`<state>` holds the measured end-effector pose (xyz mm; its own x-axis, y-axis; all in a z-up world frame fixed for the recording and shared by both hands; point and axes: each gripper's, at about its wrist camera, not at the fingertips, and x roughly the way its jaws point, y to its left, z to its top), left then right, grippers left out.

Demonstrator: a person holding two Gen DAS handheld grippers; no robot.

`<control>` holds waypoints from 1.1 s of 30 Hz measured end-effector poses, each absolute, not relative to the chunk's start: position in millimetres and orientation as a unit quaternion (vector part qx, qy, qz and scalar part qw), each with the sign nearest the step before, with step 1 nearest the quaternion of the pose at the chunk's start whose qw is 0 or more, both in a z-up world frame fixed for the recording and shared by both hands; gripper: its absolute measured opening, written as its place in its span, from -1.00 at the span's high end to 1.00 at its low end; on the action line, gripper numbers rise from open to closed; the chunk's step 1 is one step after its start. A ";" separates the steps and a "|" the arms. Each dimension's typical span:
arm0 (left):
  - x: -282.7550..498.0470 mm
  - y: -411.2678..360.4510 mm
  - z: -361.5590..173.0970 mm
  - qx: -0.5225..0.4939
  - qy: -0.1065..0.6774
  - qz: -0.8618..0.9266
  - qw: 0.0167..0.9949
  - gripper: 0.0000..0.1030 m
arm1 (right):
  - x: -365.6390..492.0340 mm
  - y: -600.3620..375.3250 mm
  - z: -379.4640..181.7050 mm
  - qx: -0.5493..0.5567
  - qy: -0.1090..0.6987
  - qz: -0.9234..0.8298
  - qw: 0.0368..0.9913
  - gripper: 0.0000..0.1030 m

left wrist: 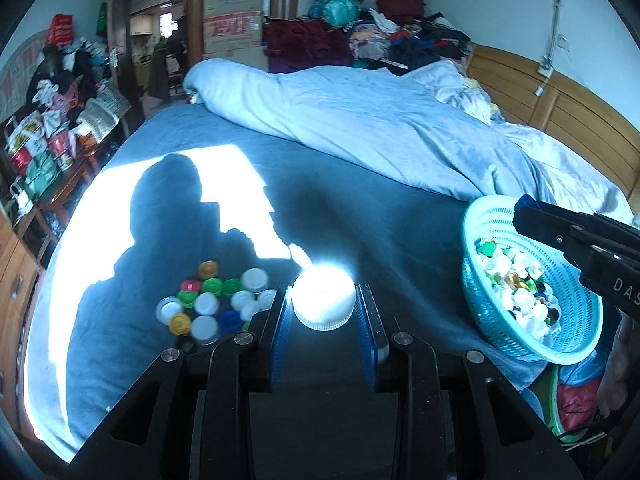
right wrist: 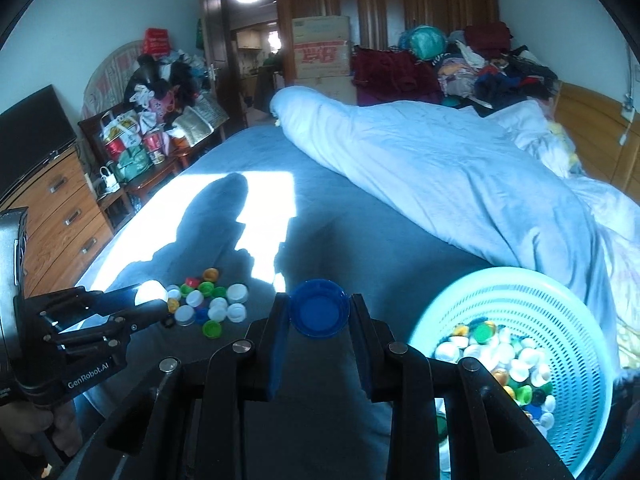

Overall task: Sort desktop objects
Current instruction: 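Move both held caps over the blue basket and open both tools to release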

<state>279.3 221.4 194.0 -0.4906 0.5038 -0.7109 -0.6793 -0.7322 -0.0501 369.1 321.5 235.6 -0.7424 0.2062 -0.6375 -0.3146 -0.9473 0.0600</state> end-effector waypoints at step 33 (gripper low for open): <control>375.6 459.1 198.6 -0.403 0.240 0.731 0.496 0.48 | 484.1 488.1 205.1 -0.371 0.183 0.872 0.263 0.38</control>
